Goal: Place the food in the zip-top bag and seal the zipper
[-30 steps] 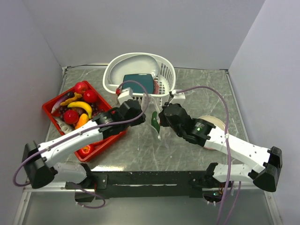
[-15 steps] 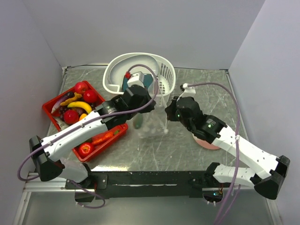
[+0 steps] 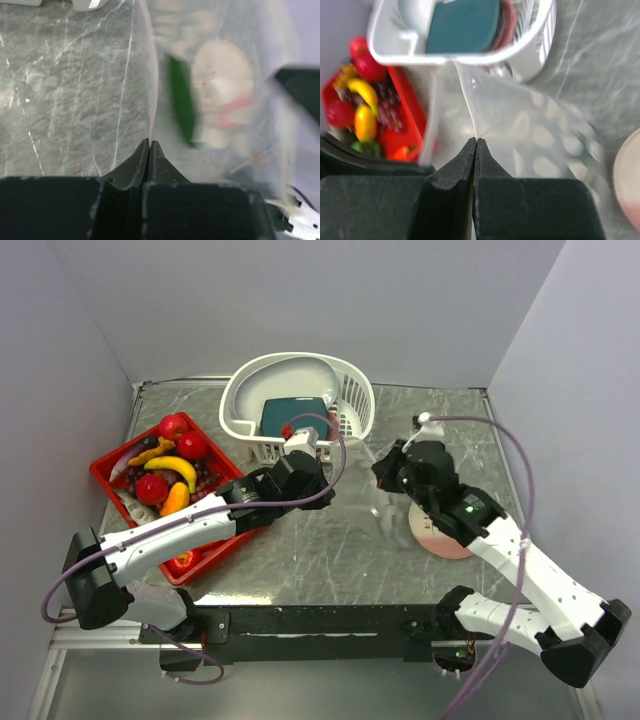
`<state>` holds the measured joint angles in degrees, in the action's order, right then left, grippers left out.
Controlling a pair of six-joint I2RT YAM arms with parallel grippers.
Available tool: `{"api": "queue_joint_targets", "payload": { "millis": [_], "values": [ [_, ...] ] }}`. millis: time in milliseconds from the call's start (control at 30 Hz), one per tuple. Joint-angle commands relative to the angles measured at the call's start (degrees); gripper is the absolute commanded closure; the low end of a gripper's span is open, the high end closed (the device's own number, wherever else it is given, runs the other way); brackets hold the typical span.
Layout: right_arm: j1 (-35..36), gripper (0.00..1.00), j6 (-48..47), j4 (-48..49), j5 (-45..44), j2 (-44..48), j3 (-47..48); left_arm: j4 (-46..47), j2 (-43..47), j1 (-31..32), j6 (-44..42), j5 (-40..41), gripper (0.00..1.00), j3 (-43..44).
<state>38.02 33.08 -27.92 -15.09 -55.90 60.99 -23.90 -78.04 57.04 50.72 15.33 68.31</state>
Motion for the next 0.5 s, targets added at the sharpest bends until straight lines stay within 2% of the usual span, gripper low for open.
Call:
{"api": "queue_joint_targets", "payload": {
  "millis": [0,133,167,233,267,333,367,467],
  "values": [
    [1.09,1.0,2.51,5.93,4.19,-2.45,-6.67,8.86,-0.62,-0.78,0.17,-2.49,0.97,-4.23],
    [3.63,1.0,3.92,8.58,5.51,-4.3,-8.52,9.05,0.42,-1.14,2.19,-2.07,0.87,-8.1],
    [4.77,1.0,3.92,9.02,5.6,-4.83,-8.61,8.18,1.3,-1.14,2.54,1.33,0.76,-8.46],
    [5.66,1.0,4.18,10.43,5.77,-5.36,-8.26,5.1,4.19,-2.01,3.77,4.86,0.64,-9.25],
    [6.01,1.0,4.27,10.69,6.21,-6.06,-8.08,3.96,5.17,-2.71,4.3,6.1,0.52,-9.51],
    [6.89,1.0,4.45,11.66,6.39,-6.68,-7.21,-0.06,7.88,-5.52,5.97,9.53,0.45,-9.95],
    [7.33,1.0,4.45,11.84,6.74,-7.29,-6.85,-1.4,8.77,-6.66,6.49,10.41,0.34,-10.13],
    [8.56,1.0,4.89,13.15,7.62,-8.43,-6.24,-5.71,11.94,-12.55,8.17,12.96,0.3,-11.01]
  ]
}}
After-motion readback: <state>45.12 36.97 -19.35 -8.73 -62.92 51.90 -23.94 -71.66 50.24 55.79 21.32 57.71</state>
